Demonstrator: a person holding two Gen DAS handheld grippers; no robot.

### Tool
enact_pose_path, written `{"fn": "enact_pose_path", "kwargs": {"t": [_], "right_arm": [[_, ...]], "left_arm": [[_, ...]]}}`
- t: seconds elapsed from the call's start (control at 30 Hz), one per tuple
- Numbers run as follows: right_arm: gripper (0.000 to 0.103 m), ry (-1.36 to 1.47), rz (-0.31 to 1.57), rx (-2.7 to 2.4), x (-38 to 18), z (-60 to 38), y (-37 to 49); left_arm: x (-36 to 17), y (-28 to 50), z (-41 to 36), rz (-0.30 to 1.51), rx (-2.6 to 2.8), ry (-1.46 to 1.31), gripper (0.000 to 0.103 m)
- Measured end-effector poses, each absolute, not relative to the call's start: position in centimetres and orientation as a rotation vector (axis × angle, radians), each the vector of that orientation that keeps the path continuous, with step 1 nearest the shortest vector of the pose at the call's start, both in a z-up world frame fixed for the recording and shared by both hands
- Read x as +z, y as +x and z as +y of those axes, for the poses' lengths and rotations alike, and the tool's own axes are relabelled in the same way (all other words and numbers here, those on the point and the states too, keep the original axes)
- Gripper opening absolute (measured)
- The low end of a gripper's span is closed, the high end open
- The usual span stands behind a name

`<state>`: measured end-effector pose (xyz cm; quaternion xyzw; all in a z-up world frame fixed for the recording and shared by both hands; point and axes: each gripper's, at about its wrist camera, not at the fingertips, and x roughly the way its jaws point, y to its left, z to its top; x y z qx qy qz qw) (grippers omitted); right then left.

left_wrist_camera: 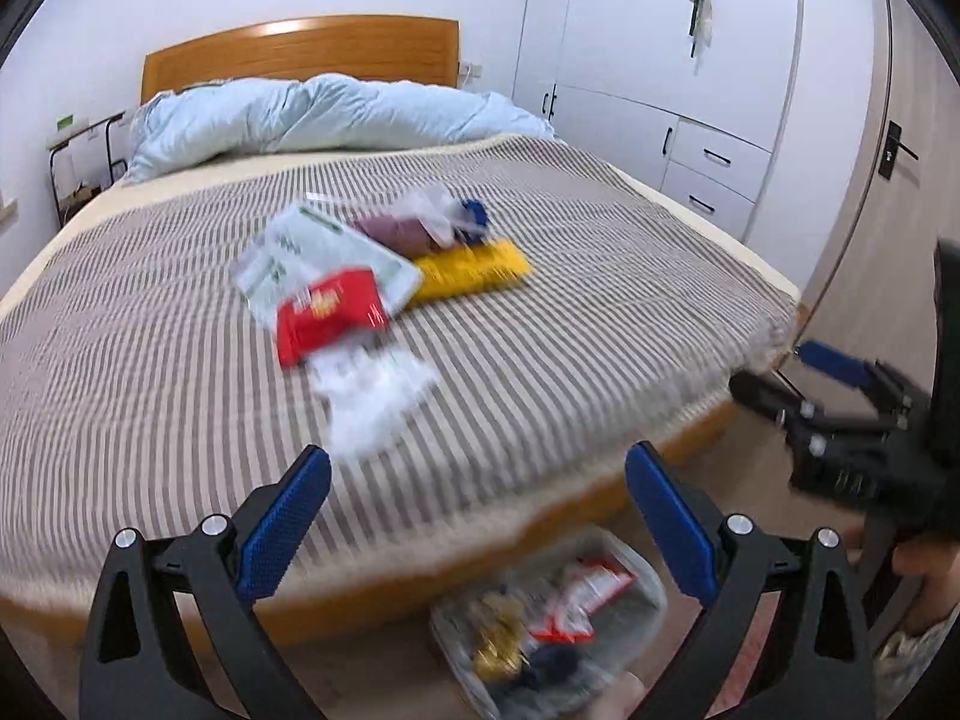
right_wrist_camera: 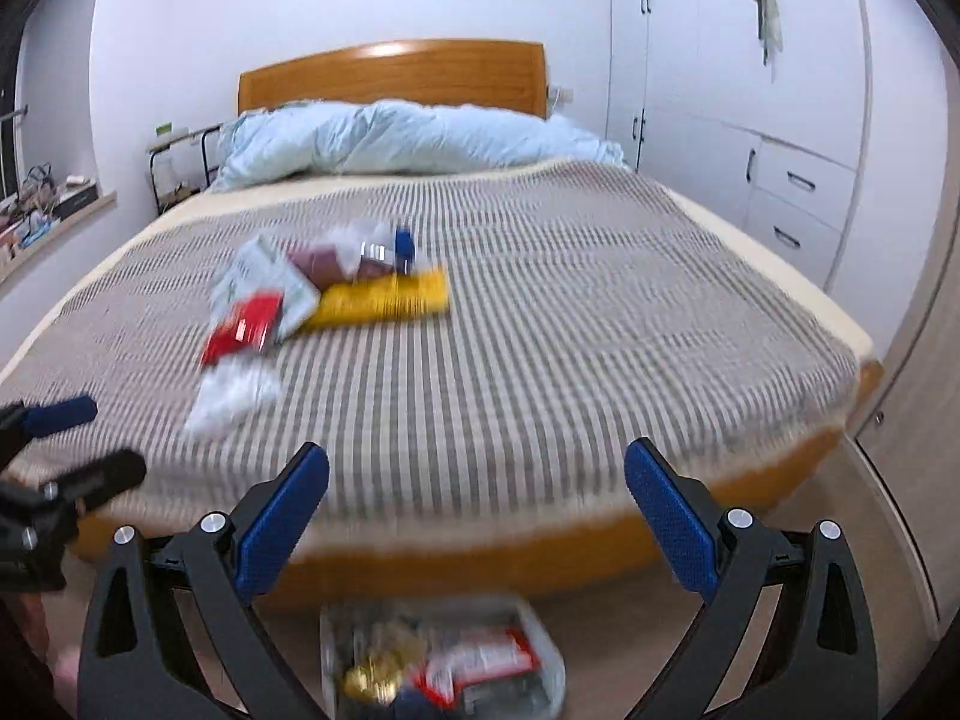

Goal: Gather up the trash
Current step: 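Raise both open tools from the bin back over the bed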

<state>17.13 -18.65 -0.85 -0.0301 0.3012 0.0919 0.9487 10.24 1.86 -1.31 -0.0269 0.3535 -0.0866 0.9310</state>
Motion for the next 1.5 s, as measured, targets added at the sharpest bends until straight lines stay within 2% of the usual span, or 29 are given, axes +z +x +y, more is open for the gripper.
{"fn": "enact_pose_path", "kwargs": {"t": [0.23,0.43,0.63,0.93,1.3,1.5], "right_arm": [[0.095,-0.065,0.509,0.209,0.0,-15.3,25.8],[0.095,-0.033,0.579,0.261,-0.9,-13.3,30.1],[0.095,-0.006,0.597,0.278,-2.3,-13.2,30.9],[0.095,0.056,0.604,0.282,-4.6,-14.2,28.7],[0.095,0.019,0.586,0.286,-3.4,-17.9,24.7],[0.095,0.007,0.552,0.282,-2.6,-17.1,23.9]], "left_arm": [[-1.2,18.6,7.2,0.686,-0.149,-0.043,0.096],[-0.3,23.5,10.8,0.722,-0.092,-0.052,0.095],[0.1,25.5,10.7,0.715,-0.059,-0.058,0.096],[-1.7,24.0,9.6,0.679,-0.063,-0.097,0.096],[-2.6,22.3,7.2,0.681,0.006,-0.176,0.096],[-1.3,19.4,6.7,0.704,0.082,-0.199,0.096]]}}
